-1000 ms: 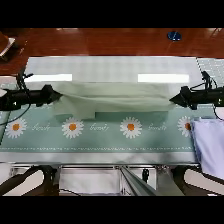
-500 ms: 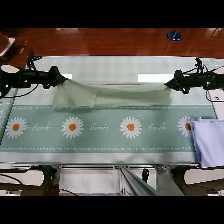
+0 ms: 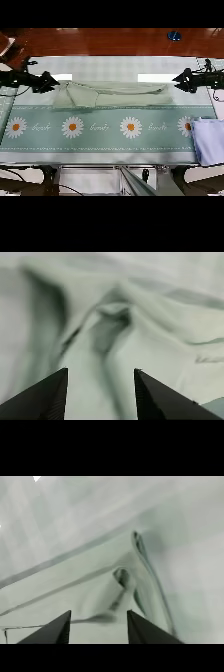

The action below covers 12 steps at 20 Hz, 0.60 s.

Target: Fold the shirts.

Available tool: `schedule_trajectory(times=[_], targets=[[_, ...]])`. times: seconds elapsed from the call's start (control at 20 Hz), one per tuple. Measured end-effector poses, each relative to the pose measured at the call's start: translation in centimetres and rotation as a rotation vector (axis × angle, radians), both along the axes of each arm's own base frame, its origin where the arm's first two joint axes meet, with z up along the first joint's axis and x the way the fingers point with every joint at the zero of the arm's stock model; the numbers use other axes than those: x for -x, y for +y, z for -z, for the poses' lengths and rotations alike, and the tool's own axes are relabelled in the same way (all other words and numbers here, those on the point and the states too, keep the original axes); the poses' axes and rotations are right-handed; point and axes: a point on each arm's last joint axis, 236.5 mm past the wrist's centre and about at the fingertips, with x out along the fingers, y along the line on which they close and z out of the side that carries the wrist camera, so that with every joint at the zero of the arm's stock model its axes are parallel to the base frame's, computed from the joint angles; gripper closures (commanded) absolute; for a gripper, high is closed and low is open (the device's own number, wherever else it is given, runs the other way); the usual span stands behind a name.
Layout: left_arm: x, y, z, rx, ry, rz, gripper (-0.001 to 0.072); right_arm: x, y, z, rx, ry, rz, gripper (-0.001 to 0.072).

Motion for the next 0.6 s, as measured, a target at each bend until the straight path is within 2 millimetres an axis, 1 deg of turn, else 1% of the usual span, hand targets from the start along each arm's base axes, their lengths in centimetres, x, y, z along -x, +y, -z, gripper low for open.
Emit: schedule_trajectory(times=[0.05, 0.1, 0.15, 0.2, 0.3, 0.4, 0.45, 0.55, 0.6], targets=[[0.8, 2.2, -0.4, -0.043, 0.003, -0.039, 0.0202, 0.8, -1.0, 0.3, 0.014, 0.020, -0.001, 0.0299], [1.6, 3.8, -1.0, -0.066, -0.002, -0.080, 0.0203, 1.4, -1.7, 0.6, 0.024, 0.038, -0.001, 0.0298], [2.3, 5.1, -1.6, -0.090, -0.024, -0.132, 0.0202, 2.2, -2.1, 1.2, 0.035, 0.063, -0.008, 0.0298], [3.0, 5.5, -2.1, -0.096, -0.050, -0.169, 0.0202, 2.7, -2.2, 1.9, 0.038, 0.088, -0.015, 0.0299], [4.2, 5.2, -3.2, -0.099, -0.114, -0.224, 0.0203, 3.3, -1.8, 3.3, 0.037, 0.128, -0.032, 0.0299], [5.6, 3.5, -3.7, -0.093, -0.156, -0.224, 0.0203, 3.7, -0.6, 4.6, 0.026, 0.160, -0.061, 0.0299], [6.0, 2.6, -3.9, -0.093, -0.175, -0.216, 0.0202, 3.8, 0.2, 5.4, 0.021, 0.176, -0.078, 0.0299], [6.6, 0.3, -4.1, -0.087, -0.198, -0.179, 0.0203, 3.7, 2.2, 6.0, -0.007, 0.191, -0.110, 0.0309], [6.7, -0.9, -4.3, -0.080, -0.209, -0.158, 0.0204, 3.6, 3.3, 6.1, -0.023, 0.192, -0.129, 0.0424]])
